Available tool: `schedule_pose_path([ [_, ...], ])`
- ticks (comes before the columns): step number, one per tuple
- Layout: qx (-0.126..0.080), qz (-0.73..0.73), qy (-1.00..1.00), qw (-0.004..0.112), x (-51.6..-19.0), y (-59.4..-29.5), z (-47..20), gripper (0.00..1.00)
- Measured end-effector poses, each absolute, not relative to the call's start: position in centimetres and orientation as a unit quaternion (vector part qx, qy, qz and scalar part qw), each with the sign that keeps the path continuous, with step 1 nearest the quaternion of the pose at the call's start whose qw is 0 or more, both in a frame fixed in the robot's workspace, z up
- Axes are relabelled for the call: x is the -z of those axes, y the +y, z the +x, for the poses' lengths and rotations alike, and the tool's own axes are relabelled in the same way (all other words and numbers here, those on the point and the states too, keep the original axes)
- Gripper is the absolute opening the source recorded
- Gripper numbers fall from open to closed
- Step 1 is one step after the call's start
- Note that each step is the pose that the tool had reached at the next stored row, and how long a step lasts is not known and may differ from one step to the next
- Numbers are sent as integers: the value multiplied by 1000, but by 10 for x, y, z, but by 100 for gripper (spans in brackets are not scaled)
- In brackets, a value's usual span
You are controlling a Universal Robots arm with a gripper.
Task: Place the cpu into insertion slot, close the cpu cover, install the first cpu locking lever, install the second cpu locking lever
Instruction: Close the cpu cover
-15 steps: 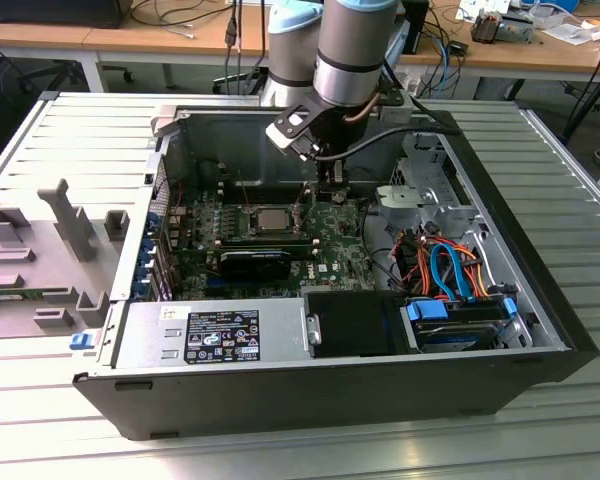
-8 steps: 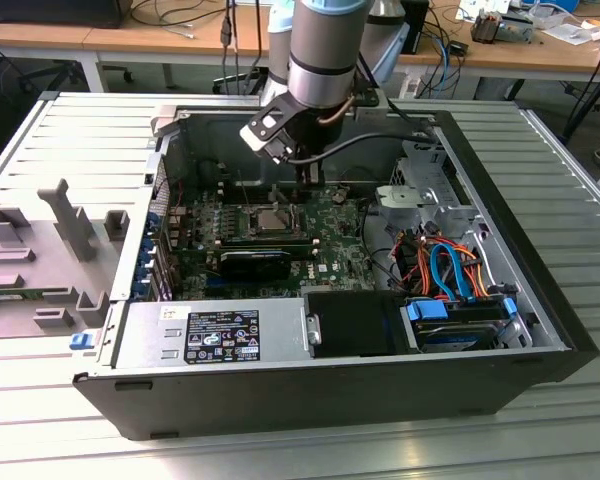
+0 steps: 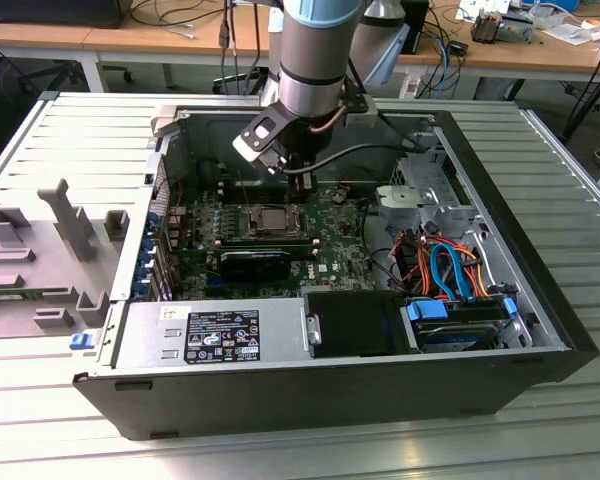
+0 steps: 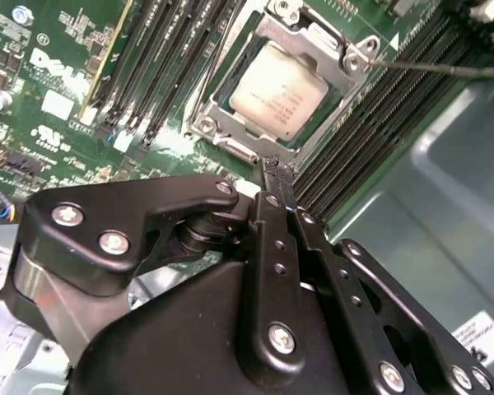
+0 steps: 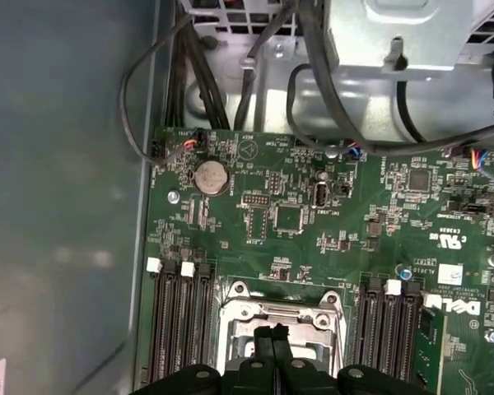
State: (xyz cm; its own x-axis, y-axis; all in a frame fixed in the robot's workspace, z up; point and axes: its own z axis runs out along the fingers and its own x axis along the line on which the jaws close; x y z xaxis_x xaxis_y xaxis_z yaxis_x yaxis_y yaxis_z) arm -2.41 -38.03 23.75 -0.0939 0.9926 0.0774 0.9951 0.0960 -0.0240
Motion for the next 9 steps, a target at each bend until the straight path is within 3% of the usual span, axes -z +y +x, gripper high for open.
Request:
schedule_pose_path([
  [9,17,-659,-751,37,-224,-384,-44,11],
])
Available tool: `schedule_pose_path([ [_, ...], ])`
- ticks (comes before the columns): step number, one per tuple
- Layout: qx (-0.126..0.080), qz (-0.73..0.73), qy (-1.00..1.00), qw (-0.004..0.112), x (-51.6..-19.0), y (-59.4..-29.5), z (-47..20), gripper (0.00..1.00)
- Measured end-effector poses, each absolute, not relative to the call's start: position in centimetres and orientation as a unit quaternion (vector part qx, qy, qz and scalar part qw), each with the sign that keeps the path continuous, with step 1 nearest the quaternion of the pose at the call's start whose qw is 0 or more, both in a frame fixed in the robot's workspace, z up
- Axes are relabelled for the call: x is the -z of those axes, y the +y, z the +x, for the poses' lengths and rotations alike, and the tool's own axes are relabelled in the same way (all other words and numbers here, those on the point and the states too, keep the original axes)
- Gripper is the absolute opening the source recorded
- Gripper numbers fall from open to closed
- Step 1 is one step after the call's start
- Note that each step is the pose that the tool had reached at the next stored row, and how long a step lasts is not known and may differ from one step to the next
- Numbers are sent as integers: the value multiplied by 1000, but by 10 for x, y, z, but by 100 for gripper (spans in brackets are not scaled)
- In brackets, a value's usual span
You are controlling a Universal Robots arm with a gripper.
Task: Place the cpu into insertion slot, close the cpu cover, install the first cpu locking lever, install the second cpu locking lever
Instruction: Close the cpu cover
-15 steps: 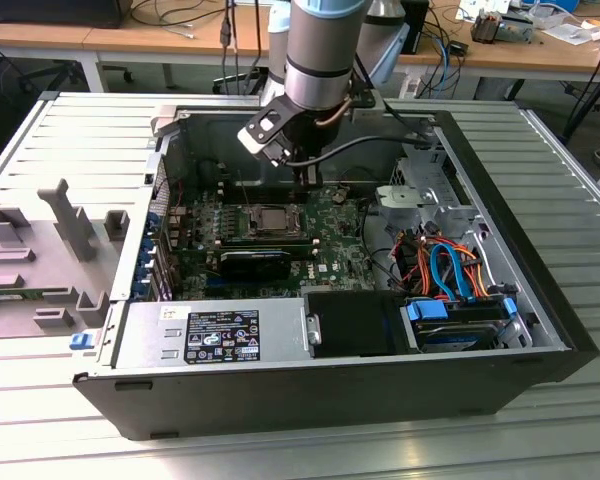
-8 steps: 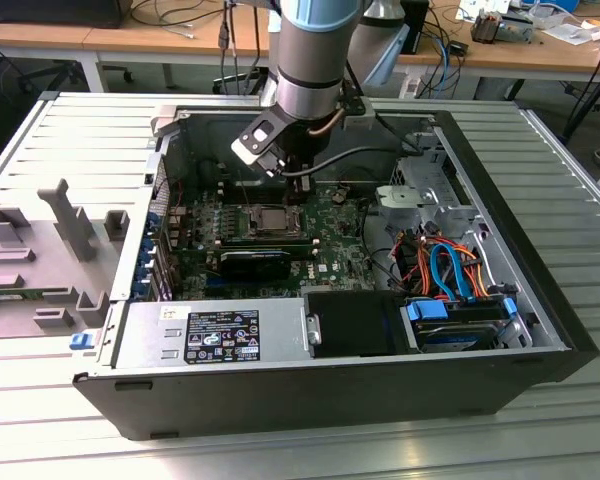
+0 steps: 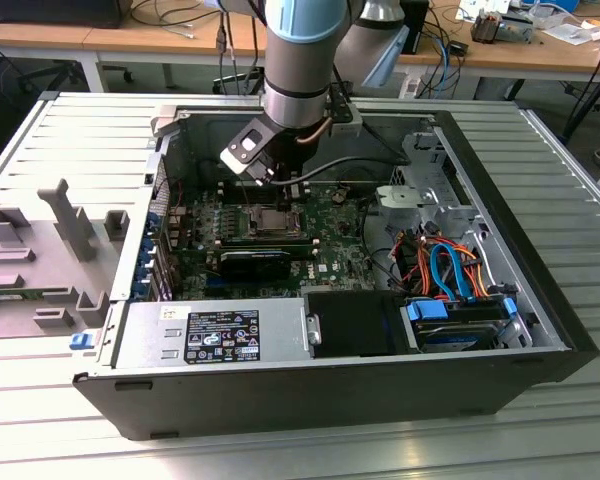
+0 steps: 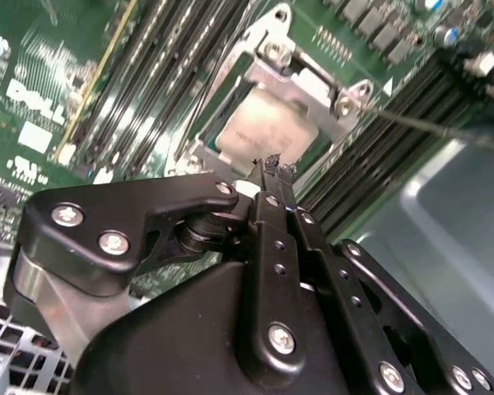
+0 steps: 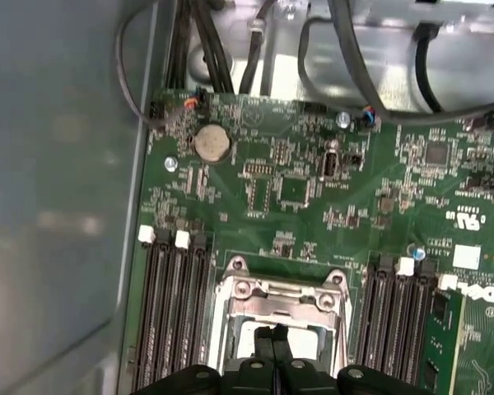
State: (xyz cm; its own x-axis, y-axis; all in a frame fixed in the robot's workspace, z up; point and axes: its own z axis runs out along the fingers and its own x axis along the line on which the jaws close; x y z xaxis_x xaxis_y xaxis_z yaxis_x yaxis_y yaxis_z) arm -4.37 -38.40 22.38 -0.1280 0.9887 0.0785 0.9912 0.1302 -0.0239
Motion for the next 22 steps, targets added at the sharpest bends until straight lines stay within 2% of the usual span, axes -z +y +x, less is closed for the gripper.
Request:
schedule_pose_path([
  [9,17,-658,-752,38,-219,-388,-71,11],
  [22,17,-657,-753,38,-204,-390,-72,11],
])
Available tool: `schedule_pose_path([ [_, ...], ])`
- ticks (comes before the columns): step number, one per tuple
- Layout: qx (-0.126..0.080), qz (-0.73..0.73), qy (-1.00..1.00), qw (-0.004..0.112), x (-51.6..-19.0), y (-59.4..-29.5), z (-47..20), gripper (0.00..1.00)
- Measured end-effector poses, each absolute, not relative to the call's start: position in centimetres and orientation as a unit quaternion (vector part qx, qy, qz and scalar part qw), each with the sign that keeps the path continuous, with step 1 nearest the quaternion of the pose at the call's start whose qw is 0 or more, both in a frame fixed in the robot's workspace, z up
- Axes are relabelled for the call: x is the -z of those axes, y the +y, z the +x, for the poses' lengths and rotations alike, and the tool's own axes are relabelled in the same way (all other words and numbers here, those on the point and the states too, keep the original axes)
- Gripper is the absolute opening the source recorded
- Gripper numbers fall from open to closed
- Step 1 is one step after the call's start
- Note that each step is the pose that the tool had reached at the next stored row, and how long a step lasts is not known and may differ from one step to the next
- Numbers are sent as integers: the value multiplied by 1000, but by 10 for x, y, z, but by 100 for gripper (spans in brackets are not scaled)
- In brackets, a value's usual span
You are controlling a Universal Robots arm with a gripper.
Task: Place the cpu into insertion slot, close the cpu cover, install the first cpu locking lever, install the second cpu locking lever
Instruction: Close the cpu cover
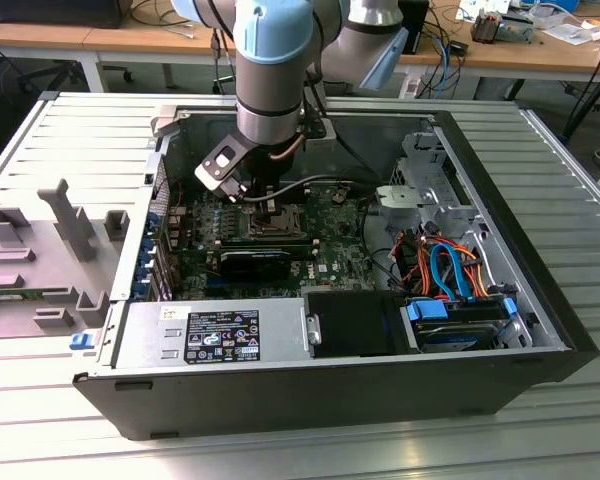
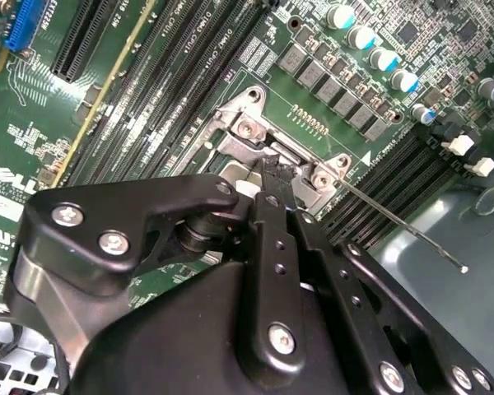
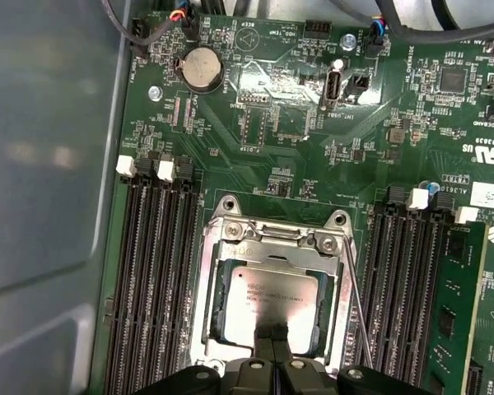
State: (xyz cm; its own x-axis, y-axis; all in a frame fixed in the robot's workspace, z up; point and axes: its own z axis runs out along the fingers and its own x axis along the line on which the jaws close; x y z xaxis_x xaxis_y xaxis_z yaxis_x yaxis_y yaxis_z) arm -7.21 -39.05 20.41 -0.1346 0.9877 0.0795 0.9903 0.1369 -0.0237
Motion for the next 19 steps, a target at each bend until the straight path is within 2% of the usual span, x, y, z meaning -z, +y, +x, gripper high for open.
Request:
schedule_pose_path([
  [5,20,-657,-753,40,-217,-393,-72,11],
  [10,25,-656,-752,51,-218,-393,-52,11],
  [19,31,-656,-752,57,-242,-393,-50,11],
])
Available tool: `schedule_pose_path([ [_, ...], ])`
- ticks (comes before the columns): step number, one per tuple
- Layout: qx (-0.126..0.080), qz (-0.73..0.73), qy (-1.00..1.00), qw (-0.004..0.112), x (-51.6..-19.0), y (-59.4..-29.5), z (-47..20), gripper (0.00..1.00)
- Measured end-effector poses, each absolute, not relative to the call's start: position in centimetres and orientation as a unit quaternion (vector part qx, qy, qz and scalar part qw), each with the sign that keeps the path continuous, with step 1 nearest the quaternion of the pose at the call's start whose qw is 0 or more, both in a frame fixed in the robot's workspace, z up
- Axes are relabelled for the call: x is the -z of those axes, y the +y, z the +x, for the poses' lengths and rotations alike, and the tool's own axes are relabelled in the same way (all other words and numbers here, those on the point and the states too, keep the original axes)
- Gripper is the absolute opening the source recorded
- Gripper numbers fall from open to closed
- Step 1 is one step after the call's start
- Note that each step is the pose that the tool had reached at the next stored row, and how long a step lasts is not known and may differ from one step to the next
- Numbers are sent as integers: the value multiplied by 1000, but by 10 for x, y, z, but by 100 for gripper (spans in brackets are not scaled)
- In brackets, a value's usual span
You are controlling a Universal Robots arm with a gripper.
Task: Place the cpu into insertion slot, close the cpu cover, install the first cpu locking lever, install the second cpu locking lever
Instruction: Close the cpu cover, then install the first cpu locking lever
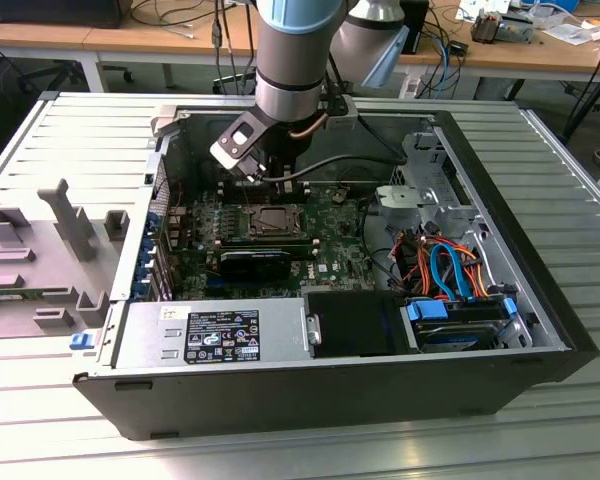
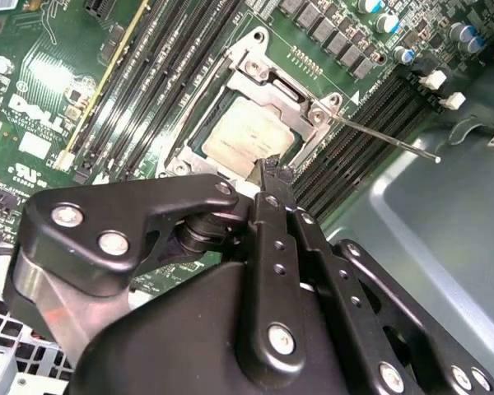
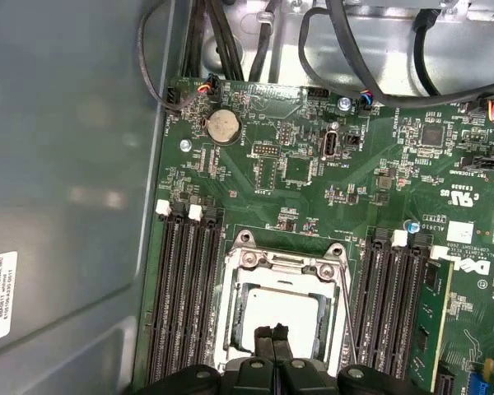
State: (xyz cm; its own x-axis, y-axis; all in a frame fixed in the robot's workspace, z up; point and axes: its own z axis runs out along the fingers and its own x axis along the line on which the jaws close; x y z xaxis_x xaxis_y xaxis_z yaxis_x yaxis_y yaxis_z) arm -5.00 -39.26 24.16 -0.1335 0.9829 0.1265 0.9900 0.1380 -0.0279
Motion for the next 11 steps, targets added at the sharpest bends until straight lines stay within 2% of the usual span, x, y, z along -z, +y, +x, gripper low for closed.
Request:
schedule_pose_path([
  [11,31,-655,-753,57,-242,-393,-50,11],
])
